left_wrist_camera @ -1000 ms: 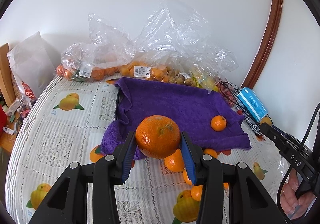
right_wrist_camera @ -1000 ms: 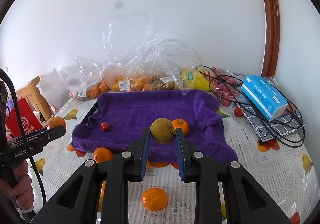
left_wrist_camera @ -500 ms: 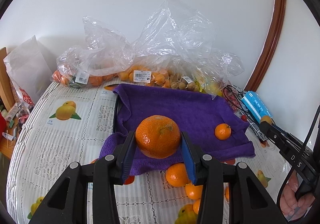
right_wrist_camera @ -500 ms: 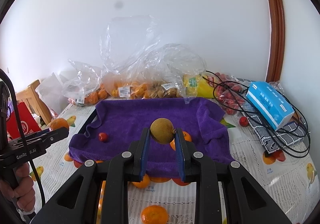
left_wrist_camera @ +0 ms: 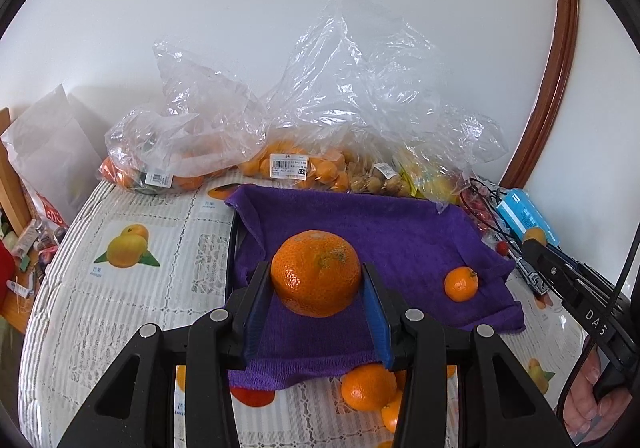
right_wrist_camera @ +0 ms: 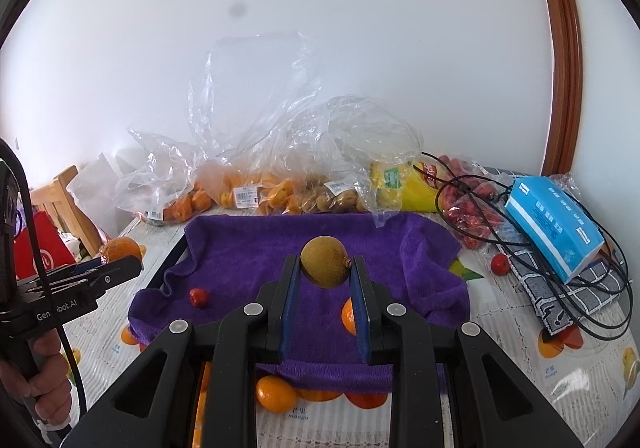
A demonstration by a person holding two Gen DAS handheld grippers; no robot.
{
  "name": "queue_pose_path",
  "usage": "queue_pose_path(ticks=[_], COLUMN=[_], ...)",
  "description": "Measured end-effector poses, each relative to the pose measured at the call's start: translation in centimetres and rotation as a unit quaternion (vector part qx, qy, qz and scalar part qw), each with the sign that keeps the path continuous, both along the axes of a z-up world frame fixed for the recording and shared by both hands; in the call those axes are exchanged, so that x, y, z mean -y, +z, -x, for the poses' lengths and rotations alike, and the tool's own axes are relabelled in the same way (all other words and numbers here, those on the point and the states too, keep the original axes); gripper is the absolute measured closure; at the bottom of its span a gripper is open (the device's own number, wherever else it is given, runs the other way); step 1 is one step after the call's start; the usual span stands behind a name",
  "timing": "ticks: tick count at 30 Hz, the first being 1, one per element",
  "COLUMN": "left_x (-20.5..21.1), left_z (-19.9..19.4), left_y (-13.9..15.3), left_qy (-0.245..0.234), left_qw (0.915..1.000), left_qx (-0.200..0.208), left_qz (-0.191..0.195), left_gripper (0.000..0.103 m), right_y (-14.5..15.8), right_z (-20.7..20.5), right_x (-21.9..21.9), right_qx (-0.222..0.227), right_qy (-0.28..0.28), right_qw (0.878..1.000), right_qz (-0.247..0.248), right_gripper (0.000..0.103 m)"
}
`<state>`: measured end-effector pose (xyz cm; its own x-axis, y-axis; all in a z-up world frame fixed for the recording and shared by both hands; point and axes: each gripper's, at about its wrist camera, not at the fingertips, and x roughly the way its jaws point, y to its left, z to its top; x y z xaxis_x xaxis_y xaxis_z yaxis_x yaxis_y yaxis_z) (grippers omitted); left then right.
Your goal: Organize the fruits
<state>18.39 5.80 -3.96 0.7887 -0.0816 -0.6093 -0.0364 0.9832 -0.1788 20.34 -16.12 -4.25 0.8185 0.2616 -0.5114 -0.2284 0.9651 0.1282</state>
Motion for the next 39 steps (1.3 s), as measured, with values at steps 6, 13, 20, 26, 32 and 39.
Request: queue_pose_path(ticks=[6, 13, 20, 26, 32, 39], left_x=[0.0, -0.3, -0.8, -1.0, -0.4, -0.1], left_z=[-1.1, -2.1, -2.6, -3.0, -2.9, -3.2], left_y=[-0.6, -2.7, -4.2, -4.9, -5.1, -5.7], left_qy=[0.003, 0.006, 0.011, 0.014, 0.003, 0.003], left_qw=[1.0, 0.9998, 0.9994, 0.9988, 0.9989, 0.9985], left_qx=[-0.001, -0.018, -0.03, -0.043, -0.044, -0.054], left_qz=[0.004, 0.008, 0.01, 0.019, 0.017, 0.005], left_gripper=[0.061, 0.061, 0.061, 0.061, 0.061, 0.061], right_y=[-0.5, -2.4, -4.2, -5.3, -6.1, -7.3], right_z=[-1.2, -2.3, -3.0, -3.4, -3.6, -4.0], right_x=[-0.1, -0.3, -0.2, -0.4, -1.1, -1.8], right_qx=[-0.002, -0.018, -0.038, -0.053, -0.066, -0.083], right_qy=[0.0, 0.0, -0.001, 0.0, 0.012, 0.017], right_qw=[1.0, 1.0, 0.999, 0.998, 0.997, 0.995], right_qz=[-0.001, 0.005, 0.009, 0.023, 0.034, 0.05], right_gripper=[0.078, 0.078, 0.078, 0.078, 0.078, 0.078])
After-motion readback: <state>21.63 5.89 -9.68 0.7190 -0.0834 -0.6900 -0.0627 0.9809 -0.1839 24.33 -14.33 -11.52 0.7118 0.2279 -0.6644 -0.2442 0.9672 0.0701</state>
